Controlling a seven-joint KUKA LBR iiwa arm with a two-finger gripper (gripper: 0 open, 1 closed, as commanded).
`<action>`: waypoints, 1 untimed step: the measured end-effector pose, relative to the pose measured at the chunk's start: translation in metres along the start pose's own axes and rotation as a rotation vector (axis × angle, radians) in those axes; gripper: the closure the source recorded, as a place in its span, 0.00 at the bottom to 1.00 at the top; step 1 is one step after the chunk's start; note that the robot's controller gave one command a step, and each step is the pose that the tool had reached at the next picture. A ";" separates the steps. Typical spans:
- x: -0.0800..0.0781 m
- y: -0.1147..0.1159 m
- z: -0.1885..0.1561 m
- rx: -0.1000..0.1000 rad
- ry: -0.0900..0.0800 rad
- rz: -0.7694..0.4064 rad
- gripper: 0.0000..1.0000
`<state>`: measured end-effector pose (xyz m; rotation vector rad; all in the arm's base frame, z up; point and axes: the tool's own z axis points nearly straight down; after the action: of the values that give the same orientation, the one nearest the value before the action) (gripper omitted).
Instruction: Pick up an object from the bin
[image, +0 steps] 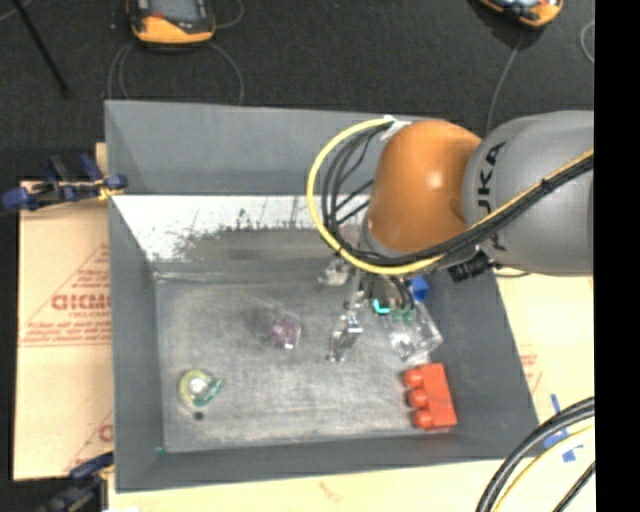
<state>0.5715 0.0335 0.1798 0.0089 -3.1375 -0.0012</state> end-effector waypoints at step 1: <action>-0.018 0.030 0.108 -0.001 -0.014 0.100 0.00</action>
Offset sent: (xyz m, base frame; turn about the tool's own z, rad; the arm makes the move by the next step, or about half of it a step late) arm 0.0140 0.0313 -0.1098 0.1007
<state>0.5893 0.0641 0.0720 -0.1492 -3.1481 -0.0019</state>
